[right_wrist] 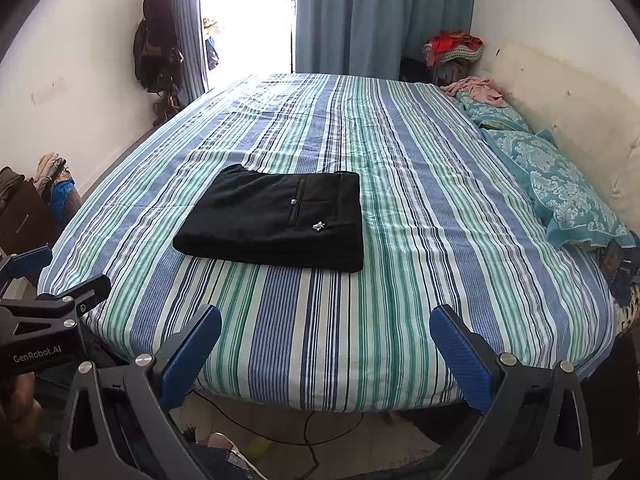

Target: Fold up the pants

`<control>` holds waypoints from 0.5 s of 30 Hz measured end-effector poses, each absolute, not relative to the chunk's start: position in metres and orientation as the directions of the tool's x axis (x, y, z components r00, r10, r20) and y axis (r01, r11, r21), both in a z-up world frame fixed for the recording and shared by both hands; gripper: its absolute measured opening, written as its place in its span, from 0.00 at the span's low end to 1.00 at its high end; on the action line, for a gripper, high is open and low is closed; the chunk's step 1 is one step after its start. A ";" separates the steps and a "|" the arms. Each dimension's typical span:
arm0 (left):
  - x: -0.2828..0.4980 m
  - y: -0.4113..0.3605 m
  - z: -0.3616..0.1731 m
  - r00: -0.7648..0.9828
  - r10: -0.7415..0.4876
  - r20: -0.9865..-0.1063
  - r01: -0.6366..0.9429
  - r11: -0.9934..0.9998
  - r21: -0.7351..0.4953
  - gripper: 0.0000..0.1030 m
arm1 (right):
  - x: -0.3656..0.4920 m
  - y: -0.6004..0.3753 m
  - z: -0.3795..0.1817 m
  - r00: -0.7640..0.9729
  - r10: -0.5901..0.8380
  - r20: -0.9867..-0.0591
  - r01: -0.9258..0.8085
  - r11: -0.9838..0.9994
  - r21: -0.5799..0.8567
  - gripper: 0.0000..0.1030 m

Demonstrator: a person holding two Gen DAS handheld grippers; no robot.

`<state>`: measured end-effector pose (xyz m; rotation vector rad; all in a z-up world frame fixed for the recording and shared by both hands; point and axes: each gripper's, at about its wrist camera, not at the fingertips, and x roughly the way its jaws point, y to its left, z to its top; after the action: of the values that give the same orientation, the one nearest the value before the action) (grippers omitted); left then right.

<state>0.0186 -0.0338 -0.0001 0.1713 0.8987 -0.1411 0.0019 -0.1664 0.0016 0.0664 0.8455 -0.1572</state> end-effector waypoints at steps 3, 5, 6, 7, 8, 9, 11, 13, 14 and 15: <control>0.019 -0.033 0.001 0.616 -0.049 -0.786 0.187 0.978 0.086 0.98 | 0.000 -0.166 0.004 0.658 -0.127 -0.742 0.171 0.985 -0.016 1.00; 0.019 -0.033 0.001 0.614 -0.049 -0.787 0.187 0.979 0.085 0.98 | -0.001 -0.167 0.006 0.659 -0.134 -0.740 0.176 0.984 -0.022 1.00; 0.019 -0.033 0.001 0.614 -0.048 -0.788 0.185 0.979 0.084 0.98 | -0.001 -0.167 0.006 0.659 -0.134 -0.740 0.176 0.984 -0.022 1.00; 0.019 -0.032 0.001 0.613 -0.048 -0.789 0.184 0.980 0.082 0.98 | -0.001 -0.167 0.006 0.658 -0.134 -0.741 0.178 0.984 -0.020 1.00; 0.018 -0.032 0.001 0.612 -0.048 -0.789 0.181 0.980 0.081 0.98 | -0.001 -0.168 0.005 0.657 -0.130 -0.743 0.178 0.984 -0.015 1.00; 0.018 -0.032 0.001 0.611 -0.047 -0.790 0.179 0.981 0.080 0.98 | -0.001 -0.168 0.005 0.655 -0.128 -0.744 0.180 0.984 -0.011 1.00; 0.018 -0.031 0.001 0.610 -0.048 -0.791 0.176 0.981 0.076 0.98 | -0.001 -0.169 0.004 0.654 -0.127 -0.746 0.180 0.984 -0.009 1.00; 0.019 -0.031 0.000 0.609 -0.048 -0.792 0.175 0.982 0.075 0.98 | -0.001 -0.169 0.004 0.655 -0.125 -0.745 0.179 0.984 -0.007 1.00; 0.019 -0.031 0.000 0.609 -0.048 -0.792 0.175 0.982 0.075 0.98 | -0.001 -0.168 0.004 0.655 -0.124 -0.745 0.178 0.984 -0.007 1.00; 0.019 -0.030 0.000 0.608 -0.048 -0.792 0.176 0.981 0.076 0.98 | -0.001 -0.168 0.004 0.655 -0.123 -0.746 0.177 0.984 -0.007 1.00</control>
<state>0.0188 -0.0305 0.0002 0.1517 0.9084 -0.1303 -0.0011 -0.1679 0.0035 0.0682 0.8402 -0.1701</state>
